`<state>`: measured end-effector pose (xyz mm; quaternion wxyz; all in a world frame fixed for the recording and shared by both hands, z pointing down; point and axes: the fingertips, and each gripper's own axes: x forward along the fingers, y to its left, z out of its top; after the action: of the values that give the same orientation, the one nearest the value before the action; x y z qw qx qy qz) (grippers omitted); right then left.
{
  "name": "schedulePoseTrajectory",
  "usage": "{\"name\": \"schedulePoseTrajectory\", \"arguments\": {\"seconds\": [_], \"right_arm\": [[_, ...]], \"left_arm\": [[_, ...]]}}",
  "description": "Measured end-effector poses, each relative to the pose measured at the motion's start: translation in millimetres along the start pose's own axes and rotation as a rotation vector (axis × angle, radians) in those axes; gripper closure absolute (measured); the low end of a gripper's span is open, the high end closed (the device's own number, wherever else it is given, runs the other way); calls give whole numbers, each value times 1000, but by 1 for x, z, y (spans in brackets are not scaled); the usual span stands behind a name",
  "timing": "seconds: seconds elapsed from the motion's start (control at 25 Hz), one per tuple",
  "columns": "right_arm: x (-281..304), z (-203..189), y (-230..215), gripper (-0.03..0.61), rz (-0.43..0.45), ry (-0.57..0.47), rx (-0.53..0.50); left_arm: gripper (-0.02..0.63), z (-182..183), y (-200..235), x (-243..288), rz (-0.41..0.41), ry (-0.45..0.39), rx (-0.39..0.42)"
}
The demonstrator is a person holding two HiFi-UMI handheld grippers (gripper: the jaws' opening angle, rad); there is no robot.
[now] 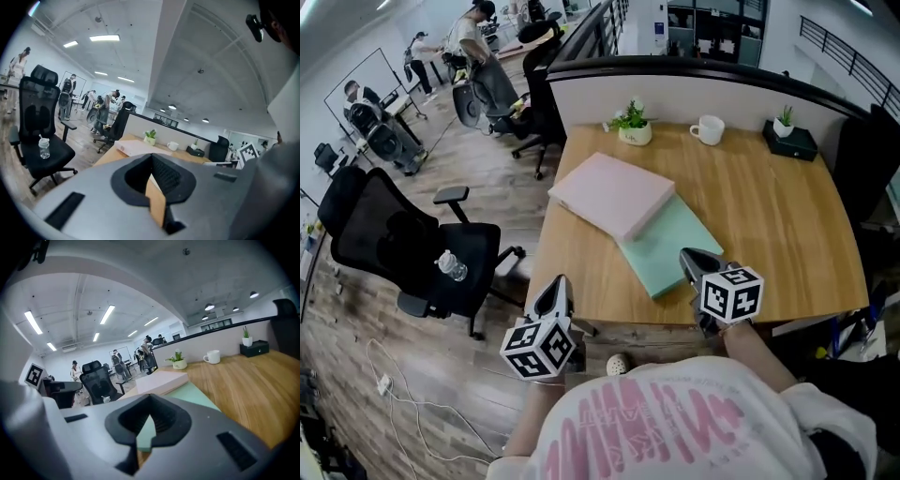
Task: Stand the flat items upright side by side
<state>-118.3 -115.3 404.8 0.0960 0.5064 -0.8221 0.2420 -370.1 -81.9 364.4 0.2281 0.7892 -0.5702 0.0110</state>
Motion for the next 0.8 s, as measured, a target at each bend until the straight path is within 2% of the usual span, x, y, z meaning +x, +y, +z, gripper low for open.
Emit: {"name": "schedulePoseTrajectory", "arguments": {"seconds": [0.2,0.44,0.68,0.76,0.8], "right_arm": [[35,15,-4,580,-63,-29,25],[56,7,-12,578,-108,-51,87],[59,-6,-42,566,-201,-9,123],[56,-11,-55,566,-223,21,132],[55,-11,-62,566,-231,30,133]], "left_arm": [[611,26,31,39,-38,14,43],[611,28,56,80,-69,47,116],[610,18,68,121,-84,70,249],[592,11,65,136,-105,94,307],[558,8,63,144,-118,104,349]]}}
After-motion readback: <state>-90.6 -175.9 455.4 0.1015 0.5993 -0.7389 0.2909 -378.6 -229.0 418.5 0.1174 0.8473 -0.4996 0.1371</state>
